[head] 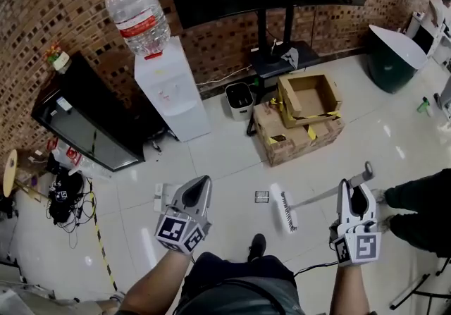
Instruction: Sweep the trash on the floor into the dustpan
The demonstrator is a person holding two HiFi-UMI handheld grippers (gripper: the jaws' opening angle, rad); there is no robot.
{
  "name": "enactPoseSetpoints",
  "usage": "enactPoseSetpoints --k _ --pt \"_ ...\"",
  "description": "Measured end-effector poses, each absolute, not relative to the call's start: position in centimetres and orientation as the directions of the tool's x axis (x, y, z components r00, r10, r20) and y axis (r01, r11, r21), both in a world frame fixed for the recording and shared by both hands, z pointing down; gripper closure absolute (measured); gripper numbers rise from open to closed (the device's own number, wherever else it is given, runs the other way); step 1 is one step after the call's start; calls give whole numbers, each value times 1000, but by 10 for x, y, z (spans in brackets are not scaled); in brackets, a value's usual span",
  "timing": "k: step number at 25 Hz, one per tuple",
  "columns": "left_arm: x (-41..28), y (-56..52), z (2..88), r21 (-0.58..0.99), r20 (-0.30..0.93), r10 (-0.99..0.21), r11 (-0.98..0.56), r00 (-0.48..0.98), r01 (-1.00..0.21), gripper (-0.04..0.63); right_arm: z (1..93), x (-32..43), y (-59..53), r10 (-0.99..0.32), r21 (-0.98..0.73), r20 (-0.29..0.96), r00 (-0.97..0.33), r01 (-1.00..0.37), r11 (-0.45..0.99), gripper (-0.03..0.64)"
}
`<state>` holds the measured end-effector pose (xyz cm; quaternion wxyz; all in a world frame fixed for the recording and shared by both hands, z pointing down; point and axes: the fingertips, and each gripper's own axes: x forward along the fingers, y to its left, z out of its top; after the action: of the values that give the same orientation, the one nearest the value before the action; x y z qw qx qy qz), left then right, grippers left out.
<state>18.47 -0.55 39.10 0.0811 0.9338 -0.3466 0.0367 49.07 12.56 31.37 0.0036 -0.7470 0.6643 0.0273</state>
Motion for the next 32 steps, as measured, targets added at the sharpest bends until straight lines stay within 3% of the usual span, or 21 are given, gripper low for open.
enactPoseSetpoints --k 18,32 --pt "319 -144 518 212 149 -576 -775 804 -595 591 475 546 -5 -967 36 120 226 -974 -223 495" --pt "381 -154 586 233 227 -556 -766 800 -599 589 557 580 -26 -945 69 176 276 -961 -268 495"
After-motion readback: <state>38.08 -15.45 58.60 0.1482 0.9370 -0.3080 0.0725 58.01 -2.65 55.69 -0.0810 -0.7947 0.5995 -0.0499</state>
